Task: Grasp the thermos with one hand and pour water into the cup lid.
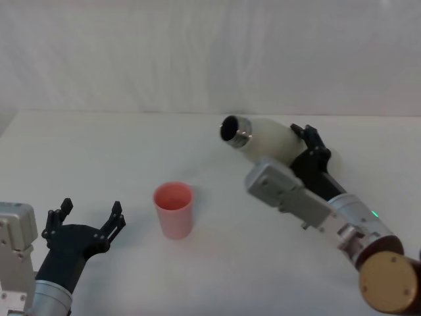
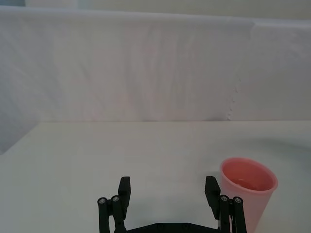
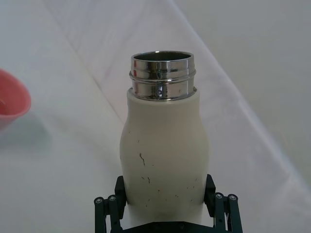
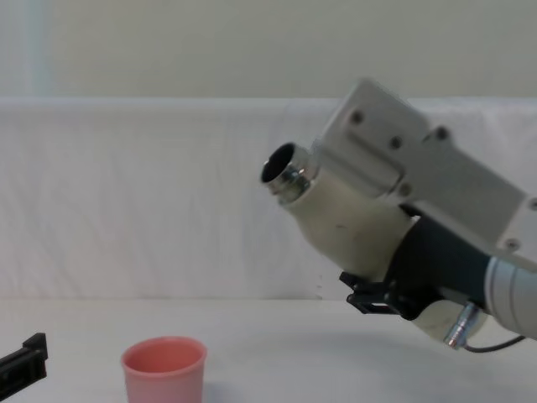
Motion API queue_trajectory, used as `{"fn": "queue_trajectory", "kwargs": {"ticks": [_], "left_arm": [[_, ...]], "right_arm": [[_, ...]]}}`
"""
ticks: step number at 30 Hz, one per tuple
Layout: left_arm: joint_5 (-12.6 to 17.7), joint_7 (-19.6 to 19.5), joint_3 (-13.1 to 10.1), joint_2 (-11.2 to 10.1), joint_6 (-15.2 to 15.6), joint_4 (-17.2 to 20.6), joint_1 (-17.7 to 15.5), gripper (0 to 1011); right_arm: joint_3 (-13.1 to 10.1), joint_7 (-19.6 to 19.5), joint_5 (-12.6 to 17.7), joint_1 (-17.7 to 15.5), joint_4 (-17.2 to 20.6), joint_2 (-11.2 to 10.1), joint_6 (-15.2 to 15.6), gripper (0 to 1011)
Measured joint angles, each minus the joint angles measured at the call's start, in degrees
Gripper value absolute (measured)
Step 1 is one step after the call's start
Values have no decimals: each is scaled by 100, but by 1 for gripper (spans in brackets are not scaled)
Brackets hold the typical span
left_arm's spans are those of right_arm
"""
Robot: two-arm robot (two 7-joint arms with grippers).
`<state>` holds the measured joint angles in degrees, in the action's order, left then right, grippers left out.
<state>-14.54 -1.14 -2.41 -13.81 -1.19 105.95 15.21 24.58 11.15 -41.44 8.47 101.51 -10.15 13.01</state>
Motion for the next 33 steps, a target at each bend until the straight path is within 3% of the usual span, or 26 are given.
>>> {"fn": "queue_trajectory", "kwargs": {"ticks": [8,11,12,18,33], "left_arm": [[0,0,0,0,0,0,0,1001],[0,0,0,0,0,0,0,1001],[0,0,0,0,0,0,0,1001],[0,0,0,0,0,0,0,1001],[0,0,0,0,0,0,0,1001]], "right_arm": [[-566,166,1150,-229,71,177,-184,951],[-778,288,1716,-263,67,304,-199,951],[-778,288,1716,-263,67,304,-199,951],[-1054,561,2674,-278,-26,566,-171,951],[-1071,993,3781,-96,-409,817,71,951]]}}
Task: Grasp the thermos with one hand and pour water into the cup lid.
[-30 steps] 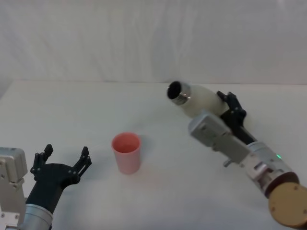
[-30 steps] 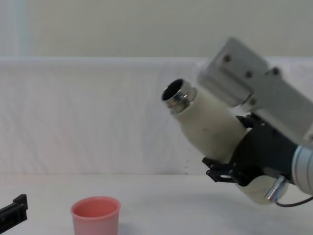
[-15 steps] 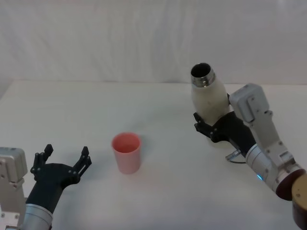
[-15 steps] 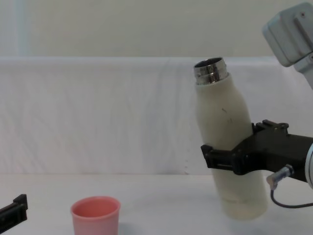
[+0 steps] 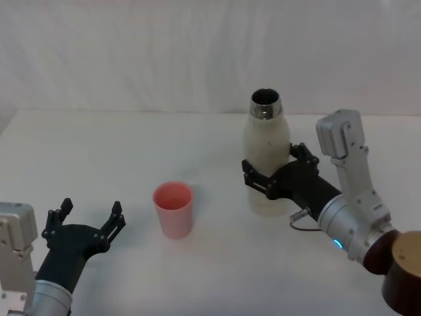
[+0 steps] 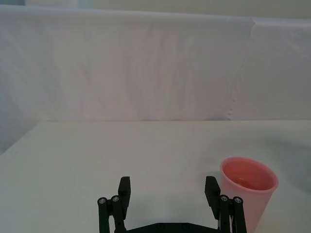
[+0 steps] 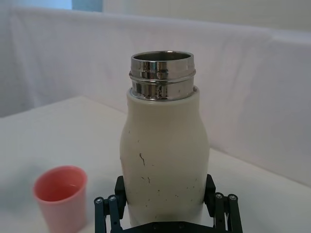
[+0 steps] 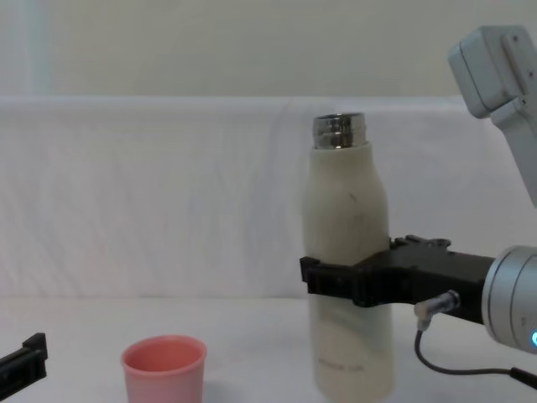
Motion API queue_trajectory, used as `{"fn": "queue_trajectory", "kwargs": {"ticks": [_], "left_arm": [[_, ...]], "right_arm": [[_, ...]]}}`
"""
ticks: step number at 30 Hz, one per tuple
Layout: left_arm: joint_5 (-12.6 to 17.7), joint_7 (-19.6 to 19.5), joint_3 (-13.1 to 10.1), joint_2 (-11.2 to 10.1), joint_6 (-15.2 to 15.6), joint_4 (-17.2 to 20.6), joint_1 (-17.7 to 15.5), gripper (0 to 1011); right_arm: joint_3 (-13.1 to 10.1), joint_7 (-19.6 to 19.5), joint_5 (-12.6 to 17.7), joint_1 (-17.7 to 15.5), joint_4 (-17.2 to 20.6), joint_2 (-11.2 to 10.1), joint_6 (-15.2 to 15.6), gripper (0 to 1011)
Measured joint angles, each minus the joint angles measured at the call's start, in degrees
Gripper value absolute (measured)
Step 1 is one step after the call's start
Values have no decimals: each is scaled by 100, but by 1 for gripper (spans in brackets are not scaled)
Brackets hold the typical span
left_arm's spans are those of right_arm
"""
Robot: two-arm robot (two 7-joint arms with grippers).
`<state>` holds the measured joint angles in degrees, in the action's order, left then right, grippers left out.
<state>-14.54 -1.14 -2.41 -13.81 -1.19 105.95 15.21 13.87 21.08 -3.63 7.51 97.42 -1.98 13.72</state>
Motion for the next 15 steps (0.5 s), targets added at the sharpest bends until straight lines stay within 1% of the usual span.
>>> {"fn": "queue_trajectory", "kwargs": {"ticks": [7,9,12,15], "left_arm": [[0,0,0,0,0,0,0,1001],[0,0,0,0,0,0,0,1001],[0,0,0,0,0,0,0,1001],[0,0,0,0,0,0,0,1001]], "right_arm": [[71,287,378,174,-208,-50,197,951],[72,307,411,184,-221,-56,207,951],[69,394,593,231,-291,-88,251,951],[69,412,665,247,-331,-108,256,951]]}}
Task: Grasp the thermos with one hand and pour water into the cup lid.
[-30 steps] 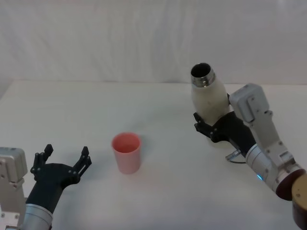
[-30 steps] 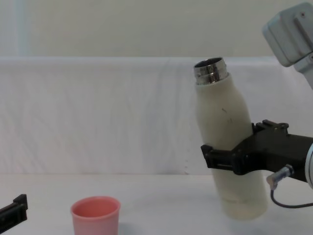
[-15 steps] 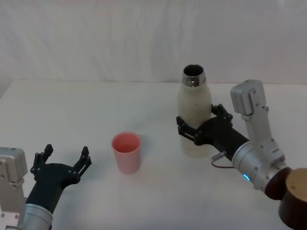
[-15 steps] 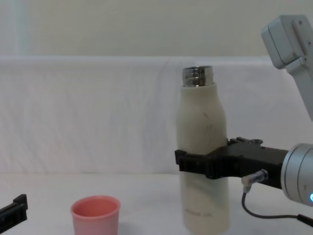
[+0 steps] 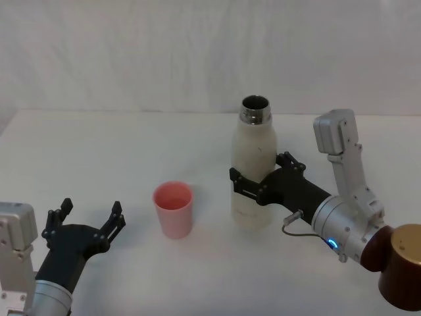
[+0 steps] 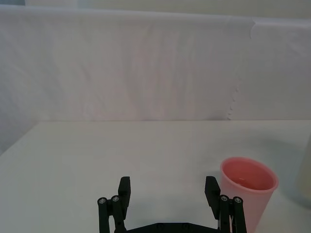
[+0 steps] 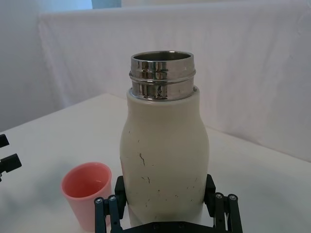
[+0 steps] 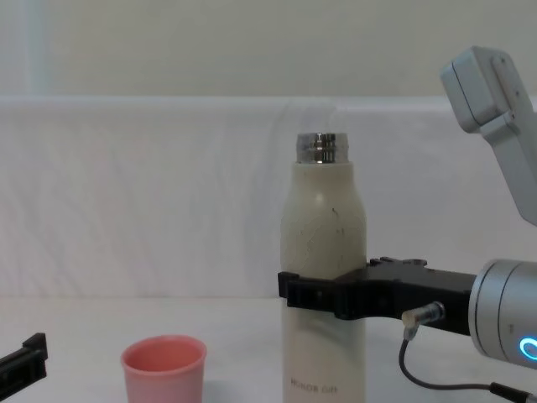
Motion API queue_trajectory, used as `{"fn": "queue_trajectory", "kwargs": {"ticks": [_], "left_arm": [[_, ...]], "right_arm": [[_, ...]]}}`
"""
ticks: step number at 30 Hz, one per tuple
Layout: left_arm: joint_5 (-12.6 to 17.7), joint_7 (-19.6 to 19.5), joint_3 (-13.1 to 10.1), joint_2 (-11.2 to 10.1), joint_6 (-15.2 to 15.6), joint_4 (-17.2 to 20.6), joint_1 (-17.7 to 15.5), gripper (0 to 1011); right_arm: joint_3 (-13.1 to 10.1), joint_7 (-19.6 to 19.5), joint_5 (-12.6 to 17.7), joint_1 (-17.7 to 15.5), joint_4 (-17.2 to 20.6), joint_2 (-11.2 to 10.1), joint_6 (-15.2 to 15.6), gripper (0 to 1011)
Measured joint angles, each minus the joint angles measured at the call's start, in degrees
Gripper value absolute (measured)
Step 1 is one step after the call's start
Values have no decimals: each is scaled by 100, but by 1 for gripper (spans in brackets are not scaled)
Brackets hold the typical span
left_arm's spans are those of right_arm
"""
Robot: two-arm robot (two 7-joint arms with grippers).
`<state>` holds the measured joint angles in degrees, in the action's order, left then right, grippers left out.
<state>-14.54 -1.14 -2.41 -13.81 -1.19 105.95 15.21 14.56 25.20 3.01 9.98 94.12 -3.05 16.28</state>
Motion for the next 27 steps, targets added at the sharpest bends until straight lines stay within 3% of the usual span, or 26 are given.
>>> {"fn": "queue_trajectory", "kwargs": {"ticks": [27], "left_arm": [[0,0,0,0,0,0,0,1001]], "right_arm": [[243,-240,374,154,-320,-246,-8,951]]}}
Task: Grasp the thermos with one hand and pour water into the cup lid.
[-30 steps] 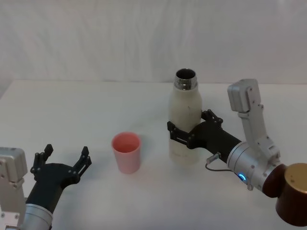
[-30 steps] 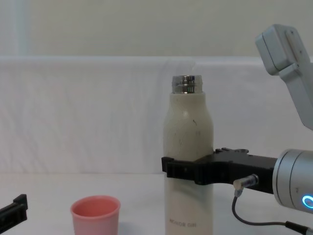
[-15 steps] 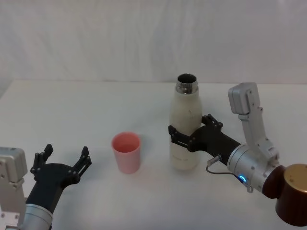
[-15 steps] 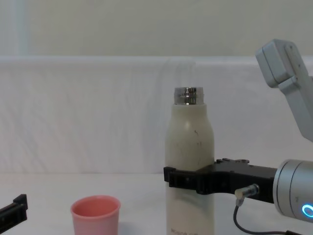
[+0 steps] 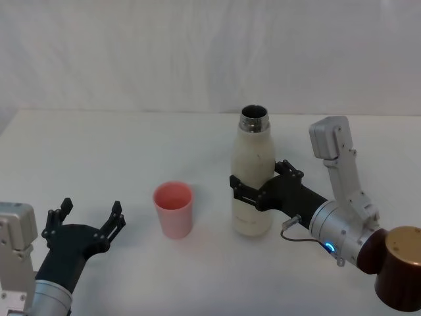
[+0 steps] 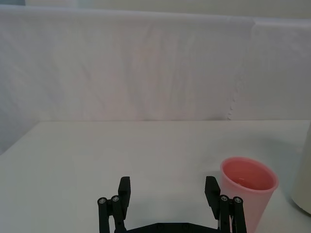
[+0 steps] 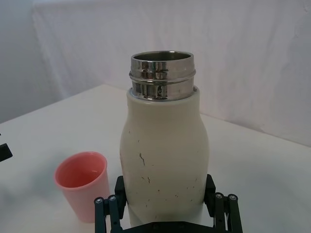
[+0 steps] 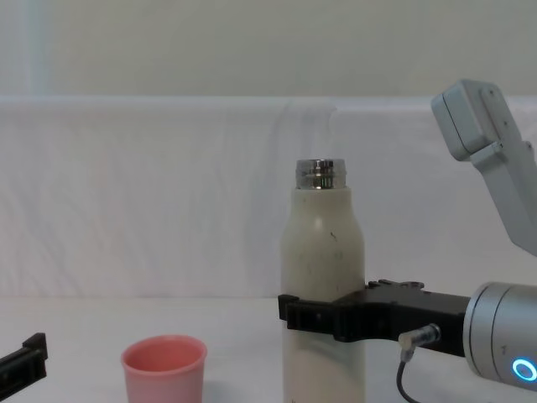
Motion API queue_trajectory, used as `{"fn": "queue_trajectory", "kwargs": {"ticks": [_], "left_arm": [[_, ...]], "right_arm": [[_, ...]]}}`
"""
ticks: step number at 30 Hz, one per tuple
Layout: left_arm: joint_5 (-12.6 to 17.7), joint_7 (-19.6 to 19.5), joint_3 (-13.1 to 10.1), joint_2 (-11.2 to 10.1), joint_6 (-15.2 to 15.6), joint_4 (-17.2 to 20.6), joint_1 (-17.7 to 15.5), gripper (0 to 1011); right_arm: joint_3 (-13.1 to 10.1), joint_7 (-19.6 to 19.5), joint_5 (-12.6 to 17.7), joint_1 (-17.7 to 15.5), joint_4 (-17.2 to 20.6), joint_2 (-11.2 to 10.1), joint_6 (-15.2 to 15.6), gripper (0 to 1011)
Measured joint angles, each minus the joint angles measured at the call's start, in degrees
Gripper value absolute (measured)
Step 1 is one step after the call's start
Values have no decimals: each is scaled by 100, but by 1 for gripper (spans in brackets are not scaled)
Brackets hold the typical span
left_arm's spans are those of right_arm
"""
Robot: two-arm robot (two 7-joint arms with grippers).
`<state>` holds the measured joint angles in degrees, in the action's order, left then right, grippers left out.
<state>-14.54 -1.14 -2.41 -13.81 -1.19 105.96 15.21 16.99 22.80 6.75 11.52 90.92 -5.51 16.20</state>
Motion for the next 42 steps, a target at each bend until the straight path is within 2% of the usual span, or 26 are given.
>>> {"fn": "queue_trajectory", "kwargs": {"ticks": [42], "left_arm": [[0,0,0,0,0,0,0,1001]], "right_arm": [[406,-366,560,51,-119,-404,-270,951]]}}
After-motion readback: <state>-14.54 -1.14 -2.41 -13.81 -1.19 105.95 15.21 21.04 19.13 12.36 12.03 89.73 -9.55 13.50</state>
